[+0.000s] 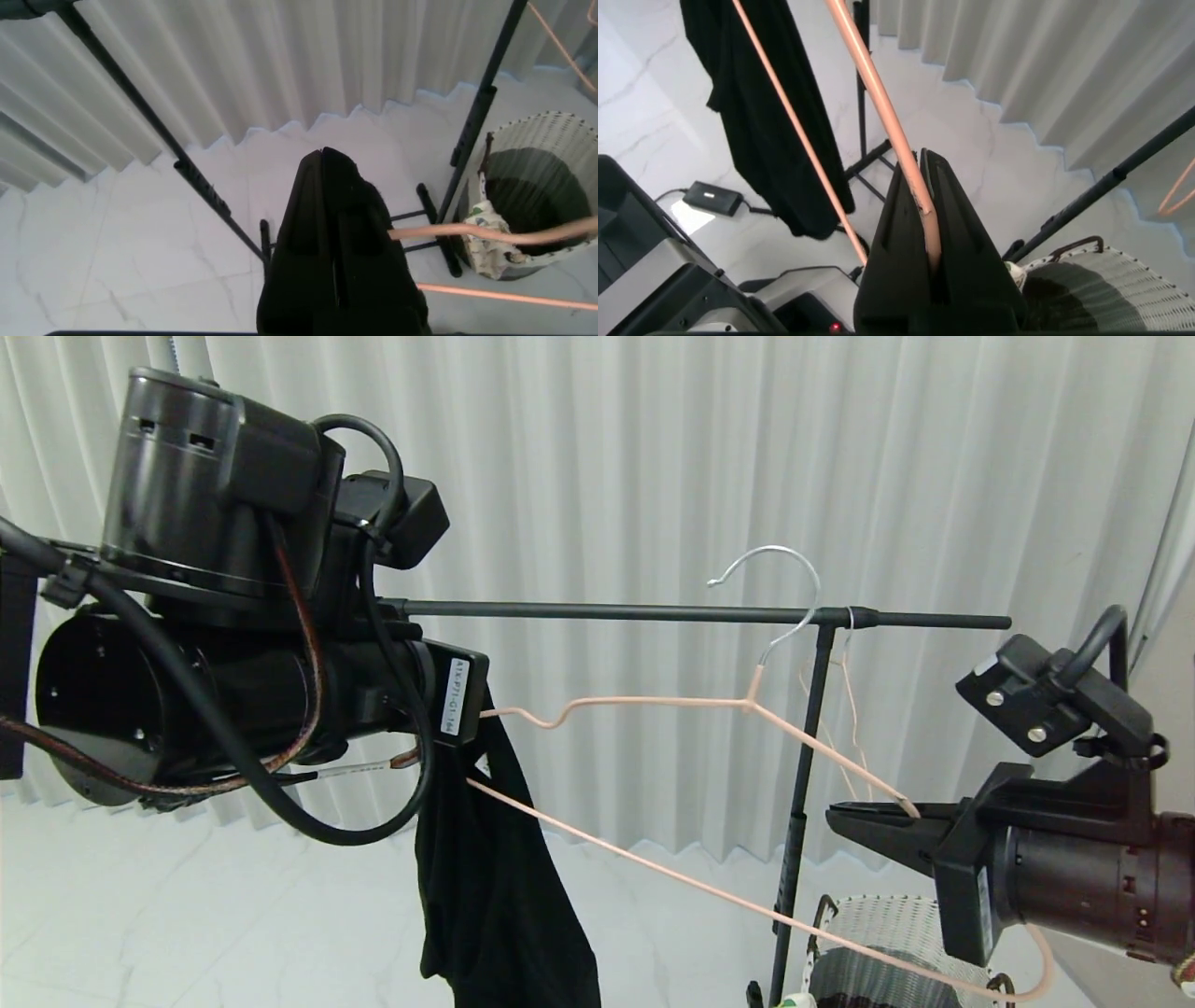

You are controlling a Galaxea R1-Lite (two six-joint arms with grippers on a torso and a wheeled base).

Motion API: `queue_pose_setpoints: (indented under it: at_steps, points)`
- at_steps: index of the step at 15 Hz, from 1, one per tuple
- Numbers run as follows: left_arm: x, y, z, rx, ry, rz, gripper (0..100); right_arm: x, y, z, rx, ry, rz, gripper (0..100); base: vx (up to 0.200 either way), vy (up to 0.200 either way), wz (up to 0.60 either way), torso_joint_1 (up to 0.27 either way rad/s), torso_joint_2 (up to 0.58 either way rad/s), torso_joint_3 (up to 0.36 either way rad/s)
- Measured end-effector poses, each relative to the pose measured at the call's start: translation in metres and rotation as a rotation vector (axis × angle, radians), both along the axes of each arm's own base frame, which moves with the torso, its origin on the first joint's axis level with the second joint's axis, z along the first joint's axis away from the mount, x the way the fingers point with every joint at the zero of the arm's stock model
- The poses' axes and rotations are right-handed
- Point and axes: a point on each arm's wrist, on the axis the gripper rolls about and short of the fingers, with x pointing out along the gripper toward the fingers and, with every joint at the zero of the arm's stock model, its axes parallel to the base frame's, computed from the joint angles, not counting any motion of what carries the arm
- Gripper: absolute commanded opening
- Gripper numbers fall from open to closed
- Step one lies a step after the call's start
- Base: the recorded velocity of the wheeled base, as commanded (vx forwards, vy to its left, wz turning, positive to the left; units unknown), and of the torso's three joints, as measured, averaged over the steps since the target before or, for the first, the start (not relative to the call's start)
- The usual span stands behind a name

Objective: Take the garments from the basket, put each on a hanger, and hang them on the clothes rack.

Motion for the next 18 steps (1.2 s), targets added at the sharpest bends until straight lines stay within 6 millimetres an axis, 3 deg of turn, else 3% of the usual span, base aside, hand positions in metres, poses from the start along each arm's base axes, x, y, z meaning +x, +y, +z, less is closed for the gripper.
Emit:
queue_pose_setpoints:
  at_steps: [4,12,18]
  points:
    - [-0.011,-0.009,0.007,-0.037,-0.015,-0.049,0,0.007,0.018,-0.007,-0.015,0.016,0.026,0,0.000,0.000,0.00,0.000,0.00,0.000]
    - [-0.035,-0.031,0.024,-0.147,-0.022,-0.216,0,0.006,0.075,-0.013,0.060,0.068,0.081,0,0.000,0.000,0.00,0.000,0.00,0.000]
    - [-0.047,-0.040,0.030,-0.185,-0.038,-0.268,0,0.007,0.088,-0.017,0.059,0.064,0.066,0,0.000,0.000,0.00,0.000,0.00,0.000]
